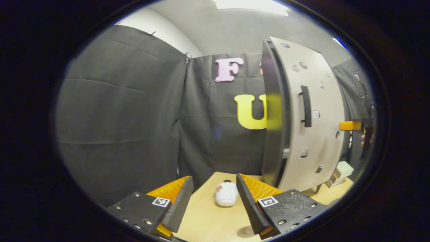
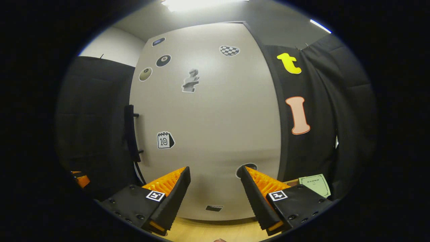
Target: Open the cabinet door with the right hand, grasp the bottle in the cabinet with the left hand and place it on the coaster, then close the cabinet door with the right hand.
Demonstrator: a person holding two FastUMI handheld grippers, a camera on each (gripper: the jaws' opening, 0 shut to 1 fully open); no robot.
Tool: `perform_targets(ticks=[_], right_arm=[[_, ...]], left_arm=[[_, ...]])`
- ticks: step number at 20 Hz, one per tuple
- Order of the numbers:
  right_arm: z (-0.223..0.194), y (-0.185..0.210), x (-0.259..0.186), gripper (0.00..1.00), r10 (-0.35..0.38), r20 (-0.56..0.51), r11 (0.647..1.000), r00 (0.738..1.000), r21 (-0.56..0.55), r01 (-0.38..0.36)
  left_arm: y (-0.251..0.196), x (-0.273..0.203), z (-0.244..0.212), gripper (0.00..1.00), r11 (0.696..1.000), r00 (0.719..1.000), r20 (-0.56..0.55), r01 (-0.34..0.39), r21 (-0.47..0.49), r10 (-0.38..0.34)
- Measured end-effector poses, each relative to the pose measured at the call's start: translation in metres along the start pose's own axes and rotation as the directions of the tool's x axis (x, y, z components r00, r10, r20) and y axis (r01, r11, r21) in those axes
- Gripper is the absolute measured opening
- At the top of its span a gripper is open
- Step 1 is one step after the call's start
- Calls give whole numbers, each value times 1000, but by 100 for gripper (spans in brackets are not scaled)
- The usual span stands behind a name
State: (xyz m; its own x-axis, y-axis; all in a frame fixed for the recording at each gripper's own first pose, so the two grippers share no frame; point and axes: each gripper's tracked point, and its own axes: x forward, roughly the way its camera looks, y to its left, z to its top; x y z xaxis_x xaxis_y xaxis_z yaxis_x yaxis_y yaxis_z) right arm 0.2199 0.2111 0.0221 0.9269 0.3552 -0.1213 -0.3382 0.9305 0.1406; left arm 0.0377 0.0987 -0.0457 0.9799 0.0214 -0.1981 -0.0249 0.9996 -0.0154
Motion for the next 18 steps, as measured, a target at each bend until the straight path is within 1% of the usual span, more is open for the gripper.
perform_targets(ticks=[1,2,6,9,11,12,13,14,15,16,17,18], right_arm=[[3,-13,-15,96,-10,7,1000,1000,-5,10],[5,-28,-32,96,-20,6,1000,1000,-11,20],[10,-91,-95,96,-76,24,997,997,-2,76],[5,-138,-136,96,-115,40,993,993,-1,115],[-5,-163,-161,96,-140,40,990,989,3,140],[-11,-172,-172,96,-149,35,989,988,6,149],[-18,-180,-183,92,-159,21,987,987,6,159],[-25,-185,-193,96,-162,6,987,987,2,162],[-27,-187,-203,92,-164,-3,986,986,-8,164],[-27,-189,-212,92,-166,-2,986,986,-27,166],[-24,-188,-217,96,-169,9,985,986,-44,169],[-20,-186,-224,96,-170,26,983,985,-61,171]], left_arm=[[-17,-2,7,80,1000,1000,11,18,6,-18],[-33,-6,12,77,999,999,14,36,9,-36],[-107,-24,26,78,993,993,21,120,-7,-120],[-148,-43,40,78,988,988,26,151,15,-151],[-167,-60,46,77,986,986,31,160,36,-161],[-177,-64,49,79,985,985,34,166,42,-167],[-184,-69,50,77,984,984,34,173,44,-174],[-190,-75,50,79,982,982,33,184,42,-185],[-195,-81,49,78,980,980,34,196,37,-198],[-198,-85,48,77,977,977,38,209,31,-210],[-198,-88,46,79,975,974,39,221,28,-221],[-198,-89,45,78,972,972,36,232,27,-233]])
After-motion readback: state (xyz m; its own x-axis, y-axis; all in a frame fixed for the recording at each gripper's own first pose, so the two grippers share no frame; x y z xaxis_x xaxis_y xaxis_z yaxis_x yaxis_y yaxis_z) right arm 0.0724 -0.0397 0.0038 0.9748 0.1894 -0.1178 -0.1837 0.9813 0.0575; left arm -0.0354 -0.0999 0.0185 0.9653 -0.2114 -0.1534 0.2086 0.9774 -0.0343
